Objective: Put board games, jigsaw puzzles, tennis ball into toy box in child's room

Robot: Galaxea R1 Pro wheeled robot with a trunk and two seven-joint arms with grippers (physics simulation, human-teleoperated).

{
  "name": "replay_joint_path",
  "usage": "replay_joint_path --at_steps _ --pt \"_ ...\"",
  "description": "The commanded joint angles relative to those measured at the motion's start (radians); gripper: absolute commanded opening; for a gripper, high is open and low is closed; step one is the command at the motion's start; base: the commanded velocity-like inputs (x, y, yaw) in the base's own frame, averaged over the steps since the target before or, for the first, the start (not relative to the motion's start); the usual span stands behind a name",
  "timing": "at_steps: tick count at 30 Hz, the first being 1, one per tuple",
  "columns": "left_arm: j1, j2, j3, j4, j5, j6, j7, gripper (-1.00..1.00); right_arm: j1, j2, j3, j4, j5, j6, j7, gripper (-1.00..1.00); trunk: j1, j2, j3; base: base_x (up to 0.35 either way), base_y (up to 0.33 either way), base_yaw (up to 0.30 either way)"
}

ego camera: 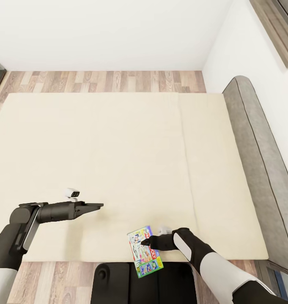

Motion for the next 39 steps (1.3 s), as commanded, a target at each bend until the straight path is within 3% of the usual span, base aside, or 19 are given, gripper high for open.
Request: replay_joint_path --at_steps 1,18,39 --pt "0.000 0.000 0.000 0.000 0.000 0.011 -0.004 1.00 -0.001 0.000 0.003 0.000 0.000 0.002 0.002 1.00 0.001 -0.002 -0.001 0.000 0.055 0.000" --pt "0.000 0.001 0.000 0.000 0.000 0.011 -0.004 1.00 -0.001 0.000 0.003 0.000 0.000 0.003 0.002 1.00 0.001 -0.002 -0.001 0.000 0.024 0.000" --pt "0.000 0.001 0.000 0.000 0.000 0.011 -0.004 1.00 -0.001 -0.001 0.003 0.000 0.001 0.003 0.001 1.00 0.001 -0.002 -0.001 0.000 0.126 0.000"
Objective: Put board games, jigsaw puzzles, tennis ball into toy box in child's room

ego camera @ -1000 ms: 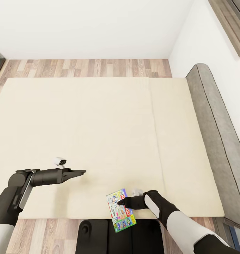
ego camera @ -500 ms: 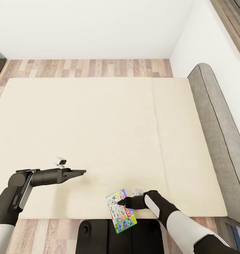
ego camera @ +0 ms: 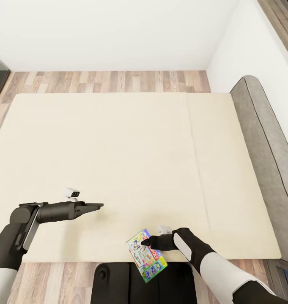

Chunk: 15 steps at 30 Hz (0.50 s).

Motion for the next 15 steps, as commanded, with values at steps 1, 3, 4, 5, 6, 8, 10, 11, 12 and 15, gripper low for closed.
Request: replay_joint_path --at_steps 1,3,4,5,6,8,10,11,12,15 --pt "0.000 0.000 0.000 0.000 0.000 0.011 -0.004 1.00 -0.001 0.000 0.003 0.000 0.001 0.002 0.002 1.00 0.001 -0.002 -0.001 0.000 0.071 0.000" --pt "0.000 0.000 0.000 0.000 0.000 0.011 -0.004 1.00 -0.001 0.000 0.003 0.000 0.001 0.002 0.002 1.00 0.001 -0.002 -0.001 0.000 0.041 0.000" --pt "0.000 0.000 0.000 0.000 0.000 0.011 -0.004 1.00 -0.001 -0.001 0.003 0.000 0.001 0.002 0.003 1.00 0.001 -0.002 -0.001 0.000 0.023 0.000" --pt "0.000 0.000 0.000 0.000 0.000 0.011 -0.004 1.00 -0.001 -0.001 0.003 0.000 0.000 0.002 0.003 1.00 0.001 -0.002 -0.001 0.000 0.019 0.000" --pt "0.000 0.000 0.000 0.000 0.000 0.011 -0.004 1.00 -0.001 -0.001 0.003 0.000 0.000 0.002 0.003 1.00 0.001 -0.002 -0.001 0.000 0.015 0.000" --pt "0.000 0.000 0.000 0.000 0.000 0.011 -0.004 1.00 -0.001 -0.001 0.003 0.000 0.001 0.002 0.003 1.00 0.001 -0.002 -0.001 0.000 0.009 0.000" --pt "0.000 0.000 0.000 0.000 0.000 0.011 -0.004 1.00 -0.001 -0.001 0.003 0.000 0.001 0.002 0.003 1.00 0.001 -0.002 -0.001 0.000 0.004 0.000" --pt "0.000 0.000 0.000 0.000 0.000 0.011 -0.004 1.00 -0.001 0.000 0.003 0.000 0.001 0.002 0.003 1.00 0.001 -0.002 -0.001 0.000 0.002 0.000" --pt "0.000 0.000 0.000 0.000 0.000 0.011 -0.004 1.00 -0.001 0.000 0.003 0.000 0.001 0.002 0.003 1.00 0.001 -0.002 -0.001 0.000 0.002 0.000" --pt "0.000 0.000 0.000 0.000 0.000 0.011 -0.004 1.00 -0.001 0.001 0.003 0.000 0.001 0.002 0.003 1.00 0.001 -0.002 -0.001 0.000 0.001 0.000"
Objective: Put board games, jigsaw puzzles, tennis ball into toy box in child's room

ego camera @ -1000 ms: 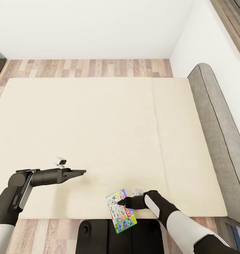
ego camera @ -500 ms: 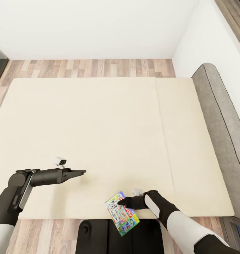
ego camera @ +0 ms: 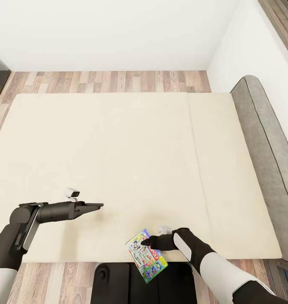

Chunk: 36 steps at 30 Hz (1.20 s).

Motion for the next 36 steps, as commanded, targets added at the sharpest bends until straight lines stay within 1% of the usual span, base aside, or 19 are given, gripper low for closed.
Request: replay_joint_path --at_steps 1,27,29,31,33,34,36 --pt "0.000 0.000 0.000 0.000 0.000 0.011 -0.004 1.00 -0.001 0.000 0.003 0.000 0.000 0.002 0.002 1.00 0.001 -0.002 -0.001 0.000 0.000 0.000" --pt "0.000 0.000 0.000 0.000 0.000 0.010 -0.004 1.00 -0.001 -0.001 0.003 -0.007 0.001 0.001 -0.004 1.00 0.001 -0.002 -0.001 0.000 0.029 0.000" --pt "0.006 0.012 0.003 0.011 0.011 0.010 -0.004 1.00 0.011 0.011 -0.008 -0.018 0.012 -0.011 0.006 1.00 0.001 -0.002 -0.001 0.000 0.000 0.000" --pt "0.006 0.022 0.003 0.014 0.021 0.010 -0.004 1.00 0.022 0.020 -0.012 -0.030 0.022 -0.022 0.002 1.00 0.001 -0.002 -0.001 0.000 0.000 0.000" --pt "0.006 0.022 0.003 0.014 0.021 0.010 -0.004 1.00 0.030 0.020 -0.012 -0.041 0.033 -0.033 0.002 1.00 0.001 -0.002 -0.001 0.000 0.000 0.000" --pt "0.006 0.016 0.004 0.014 0.015 0.010 -0.004 1.00 0.024 0.020 -0.007 -0.046 0.039 -0.038 -0.004 1.00 0.001 -0.002 -0.001 0.000 0.000 0.000" --pt "0.005 0.013 0.004 0.015 0.004 0.010 -0.004 1.00 0.013 0.021 -0.002 -0.046 0.030 -0.049 -0.009 1.00 0.001 -0.002 -0.001 0.000 0.000 0.000"
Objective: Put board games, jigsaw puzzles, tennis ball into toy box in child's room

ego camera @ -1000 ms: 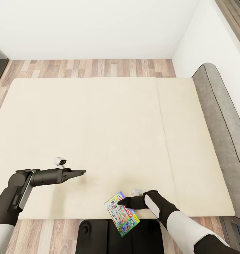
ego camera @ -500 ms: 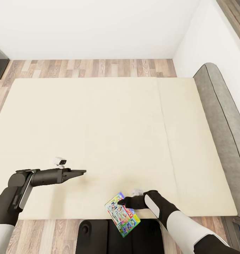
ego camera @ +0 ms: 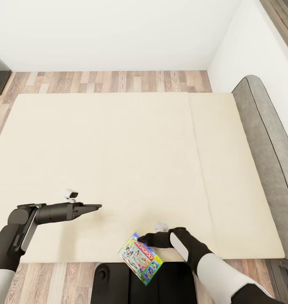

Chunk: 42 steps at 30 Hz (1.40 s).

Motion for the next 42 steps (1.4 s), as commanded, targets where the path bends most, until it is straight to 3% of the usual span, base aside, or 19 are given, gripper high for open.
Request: replay_joint_path --at_steps 1,23,36,39,42 --pt "0.000 0.002 0.000 0.000 -0.004 0.011 -0.004 1.00 -0.006 0.000 0.004 0.002 -0.007 -0.003 0.000 1.00 0.001 -0.002 -0.001 0.000 0.000 0.000" --pt "-0.001 0.014 -0.001 0.000 -0.009 0.011 -0.004 1.00 -0.023 0.002 0.009 0.012 -0.024 -0.122 -0.003 1.00 0.001 -0.002 -0.001 0.000 0.000 0.000" --pt "-0.001 0.014 0.000 0.000 -0.011 0.011 -0.004 1.00 -0.023 -0.002 0.008 0.012 -0.031 -0.107 0.004 1.00 0.001 -0.002 -0.001 0.000 0.000 0.000" --pt "-0.001 0.014 0.000 0.000 -0.011 0.011 -0.004 1.00 -0.023 -0.005 0.007 0.011 -0.033 -0.090 0.005 1.00 0.001 -0.002 -0.001 0.000 0.000 0.000" --pt "-0.001 0.014 0.000 0.000 -0.011 0.011 -0.004 1.00 -0.025 -0.007 0.007 0.011 -0.035 -0.025 0.007 1.00 0.001 -0.002 -0.001 0.000 0.000 0.000"
